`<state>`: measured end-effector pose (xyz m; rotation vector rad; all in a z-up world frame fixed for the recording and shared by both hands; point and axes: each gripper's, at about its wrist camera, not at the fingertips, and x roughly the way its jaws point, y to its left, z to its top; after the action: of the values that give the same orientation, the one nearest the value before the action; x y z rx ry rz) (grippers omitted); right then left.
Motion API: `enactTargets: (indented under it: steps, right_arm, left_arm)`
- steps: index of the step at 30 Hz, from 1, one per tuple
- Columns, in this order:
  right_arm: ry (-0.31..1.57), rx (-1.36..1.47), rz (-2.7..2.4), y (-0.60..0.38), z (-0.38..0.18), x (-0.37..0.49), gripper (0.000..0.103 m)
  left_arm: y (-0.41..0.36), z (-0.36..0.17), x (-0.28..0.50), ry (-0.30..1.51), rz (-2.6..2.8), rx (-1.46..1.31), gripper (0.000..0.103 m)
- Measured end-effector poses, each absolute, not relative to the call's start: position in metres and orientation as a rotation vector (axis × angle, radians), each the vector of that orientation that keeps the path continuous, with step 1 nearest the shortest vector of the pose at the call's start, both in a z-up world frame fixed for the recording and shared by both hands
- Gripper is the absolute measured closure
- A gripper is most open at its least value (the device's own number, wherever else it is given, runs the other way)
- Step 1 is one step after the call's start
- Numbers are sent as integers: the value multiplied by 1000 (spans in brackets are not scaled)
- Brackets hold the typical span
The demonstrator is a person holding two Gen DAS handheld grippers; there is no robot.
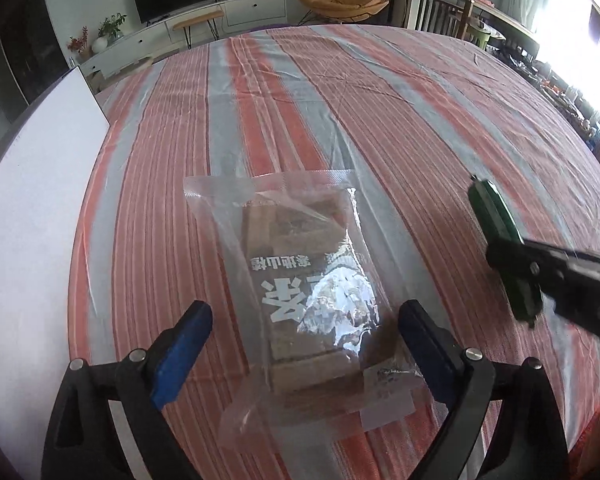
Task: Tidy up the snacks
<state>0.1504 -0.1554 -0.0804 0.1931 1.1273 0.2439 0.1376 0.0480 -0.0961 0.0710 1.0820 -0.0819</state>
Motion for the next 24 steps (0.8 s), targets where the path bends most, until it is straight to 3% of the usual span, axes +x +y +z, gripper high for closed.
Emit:
enactTargets:
  steps: [17, 24]
  right_arm:
    - [1032, 230, 211, -165, -83, 96, 79]
    - [971, 71, 170, -150, -82, 86, 79]
  left_arm:
    - [46, -98, 133, 1068, -79, 52, 5]
    - [50, -100, 137, 1061, -79, 43, 0]
